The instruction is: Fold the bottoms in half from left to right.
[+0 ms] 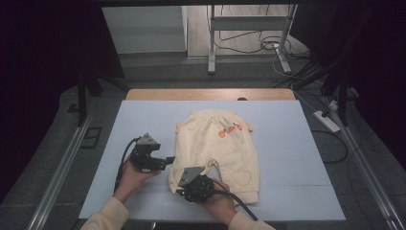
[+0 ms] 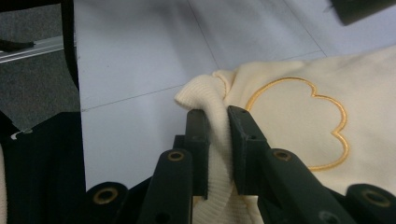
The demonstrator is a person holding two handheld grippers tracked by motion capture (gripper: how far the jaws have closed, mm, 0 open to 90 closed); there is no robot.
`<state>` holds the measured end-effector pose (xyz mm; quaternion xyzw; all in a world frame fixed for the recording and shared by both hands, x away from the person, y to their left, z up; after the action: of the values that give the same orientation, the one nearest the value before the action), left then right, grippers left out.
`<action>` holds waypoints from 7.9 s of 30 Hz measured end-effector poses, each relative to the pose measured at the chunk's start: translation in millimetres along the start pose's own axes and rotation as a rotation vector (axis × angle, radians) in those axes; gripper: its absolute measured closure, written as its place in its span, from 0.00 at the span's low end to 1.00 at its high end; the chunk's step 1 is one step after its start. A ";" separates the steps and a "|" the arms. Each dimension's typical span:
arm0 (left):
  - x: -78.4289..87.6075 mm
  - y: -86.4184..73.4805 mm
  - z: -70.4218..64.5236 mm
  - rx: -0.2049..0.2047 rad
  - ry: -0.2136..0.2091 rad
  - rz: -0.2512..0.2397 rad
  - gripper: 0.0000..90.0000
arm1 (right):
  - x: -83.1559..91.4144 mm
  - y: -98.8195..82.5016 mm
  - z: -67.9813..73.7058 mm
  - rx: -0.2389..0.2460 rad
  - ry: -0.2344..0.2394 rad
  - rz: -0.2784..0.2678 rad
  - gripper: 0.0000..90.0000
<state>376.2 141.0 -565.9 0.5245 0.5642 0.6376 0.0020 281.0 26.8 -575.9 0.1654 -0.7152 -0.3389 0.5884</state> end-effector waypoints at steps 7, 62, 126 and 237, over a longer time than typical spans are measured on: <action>-11.9 16.3 5.3 -0.009 -0.004 0.015 0.17 | -0.8 -1.1 0.2 0.001 0.002 0.005 0.87; -59.6 76.0 48.5 0.023 0.001 0.047 0.20 | -1.6 -3.7 0.8 -0.017 0.018 0.002 0.87; -90.8 57.2 43.8 0.008 -0.113 0.132 0.91 | -0.2 -6.7 3.0 -0.014 0.027 0.007 0.87; -2.4 96.7 47.6 0.106 -0.240 -0.120 0.92 | 37.4 35.7 11.9 0.005 0.079 -0.174 0.91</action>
<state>466.2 138.6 -506.5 0.5618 0.6230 0.5384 0.0800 265.9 32.1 -525.4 0.2417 -0.6751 -0.3804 0.5840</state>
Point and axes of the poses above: each handheld gripper's, and its own axes: x roughly backward along the jaws, y roughly out of its top, z roughly to its left, the point moved 9 cm from there along -x, roughly forward along the jaws, and after that the axes turned 3 degrees about -y, right-handed, at the moved point
